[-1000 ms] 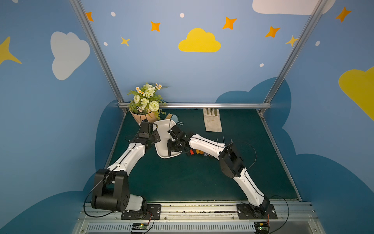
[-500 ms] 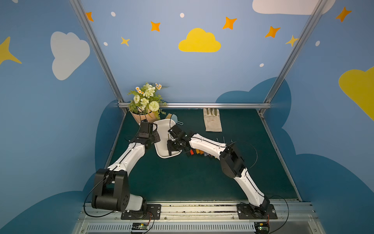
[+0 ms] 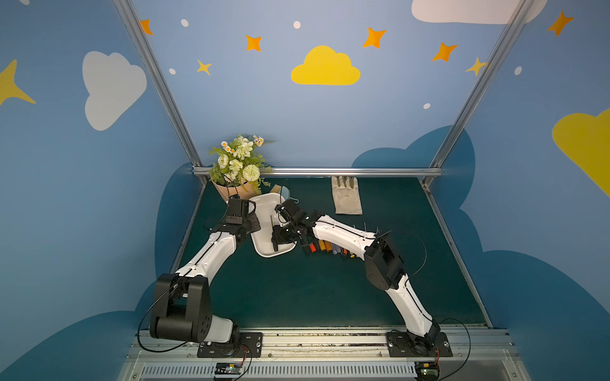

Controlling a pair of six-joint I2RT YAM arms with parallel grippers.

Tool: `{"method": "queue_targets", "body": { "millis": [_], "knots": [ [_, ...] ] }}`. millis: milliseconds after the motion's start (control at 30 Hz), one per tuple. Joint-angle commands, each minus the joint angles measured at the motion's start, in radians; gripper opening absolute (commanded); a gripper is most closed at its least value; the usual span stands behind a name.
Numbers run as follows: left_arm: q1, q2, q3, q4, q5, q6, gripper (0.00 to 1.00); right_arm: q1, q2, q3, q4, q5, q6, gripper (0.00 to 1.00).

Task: Take out the screwdriver from the storage box
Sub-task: Pick up the screwdriver from the storage box.

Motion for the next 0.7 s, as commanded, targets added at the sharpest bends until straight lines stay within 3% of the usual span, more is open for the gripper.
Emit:
{"method": "queue_targets", "body": {
  "millis": [0, 300, 667],
  "knots": [
    [0.012, 0.003, 0.024, 0.018, -0.009, -0.006, 0.02, -0.021, -0.078, -0.017, 0.020, -0.023, -0.016, 0.00],
    [0.027, -0.008, 0.028, 0.005, -0.031, -0.013, 0.02, -0.053, -0.166, -0.050, -0.005, -0.016, -0.051, 0.00],
    [0.075, -0.059, 0.017, 0.014, -0.044, -0.015, 0.02, -0.102, -0.249, -0.105, -0.136, 0.085, -0.159, 0.00]
  ]
}}
